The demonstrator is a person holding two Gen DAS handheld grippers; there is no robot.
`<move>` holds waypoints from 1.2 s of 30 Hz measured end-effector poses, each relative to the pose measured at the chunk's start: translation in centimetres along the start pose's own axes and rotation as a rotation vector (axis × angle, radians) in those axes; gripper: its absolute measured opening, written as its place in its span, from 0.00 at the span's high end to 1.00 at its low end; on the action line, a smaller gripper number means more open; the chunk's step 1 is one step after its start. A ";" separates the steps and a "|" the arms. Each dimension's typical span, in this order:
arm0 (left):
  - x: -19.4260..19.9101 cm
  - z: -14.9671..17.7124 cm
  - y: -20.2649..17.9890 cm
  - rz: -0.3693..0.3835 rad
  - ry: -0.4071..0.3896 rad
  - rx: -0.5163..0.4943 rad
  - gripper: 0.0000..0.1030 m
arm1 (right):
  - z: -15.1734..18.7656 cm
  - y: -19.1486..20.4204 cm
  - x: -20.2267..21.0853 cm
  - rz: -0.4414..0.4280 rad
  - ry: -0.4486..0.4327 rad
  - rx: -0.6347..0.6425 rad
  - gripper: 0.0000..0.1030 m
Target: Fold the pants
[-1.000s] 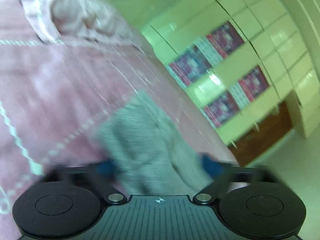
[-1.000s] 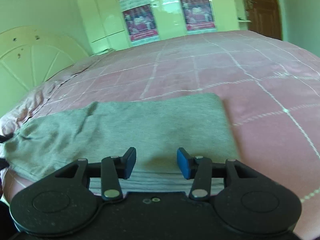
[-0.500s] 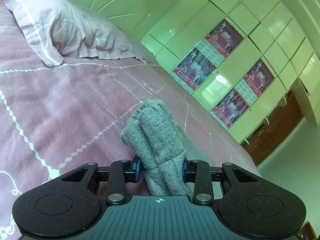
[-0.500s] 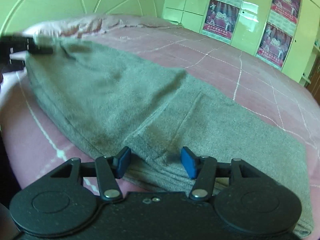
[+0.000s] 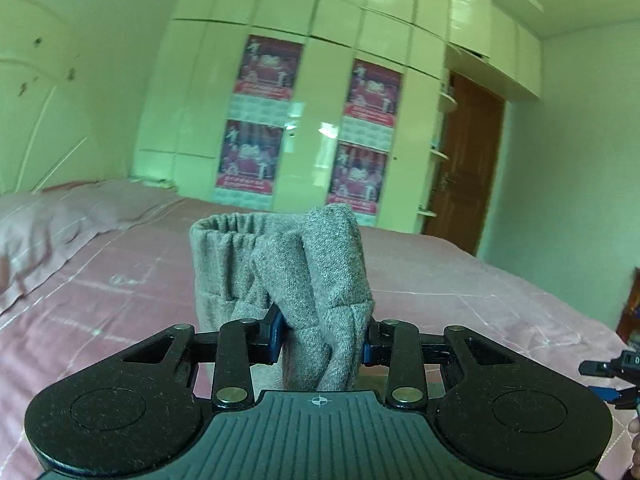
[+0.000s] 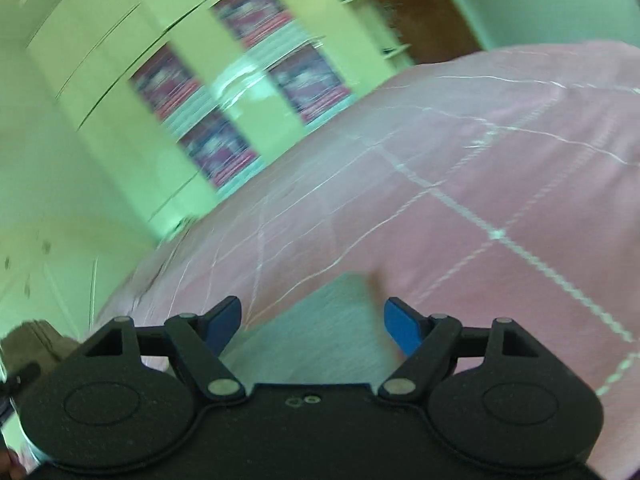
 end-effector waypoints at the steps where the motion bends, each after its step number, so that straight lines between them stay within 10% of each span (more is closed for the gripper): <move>1: -0.4 -0.4 -2.4 0.026 -0.005 -0.038 0.66 | -0.5 -1.1 0.4 0.012 -0.016 -0.036 0.30; 8: -2.9 2.8 -19.2 0.287 0.087 -0.262 0.61 | -2.2 -6.8 2.6 0.067 -0.085 -0.165 0.29; 12: -2.7 10.0 -25.3 0.379 0.295 -0.441 0.14 | -2.0 -8.9 2.0 0.066 -0.049 -0.246 0.30; 14: -0.4 9.5 -24.3 0.347 0.214 -0.422 0.00 | -1.7 -8.1 1.2 0.002 -0.023 -0.258 0.30; 19: 4.9 5.7 -15.9 0.241 0.159 -0.258 0.00 | 1.3 -5.0 -0.9 -0.170 0.156 -0.306 0.33; 26: 10.6 9.8 -4.2 0.109 0.249 -0.215 0.00 | 3.7 -2.6 -1.2 -0.146 0.229 -0.317 0.41; 36: 7.6 13.1 -2.8 -0.011 0.357 -0.228 0.00 | 5.4 -1.0 -2.1 -0.135 0.253 -0.335 0.49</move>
Point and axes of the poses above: each gripper's, at about its wrist camera, not at the fingertips, and x roughly against the way its jaws point, y to its left, z to its underside, the point moved 8 cm from there along -x, roughly the way its jaws point, and after that the axes turned 5 degrees about -z, right-handed, at the moved point
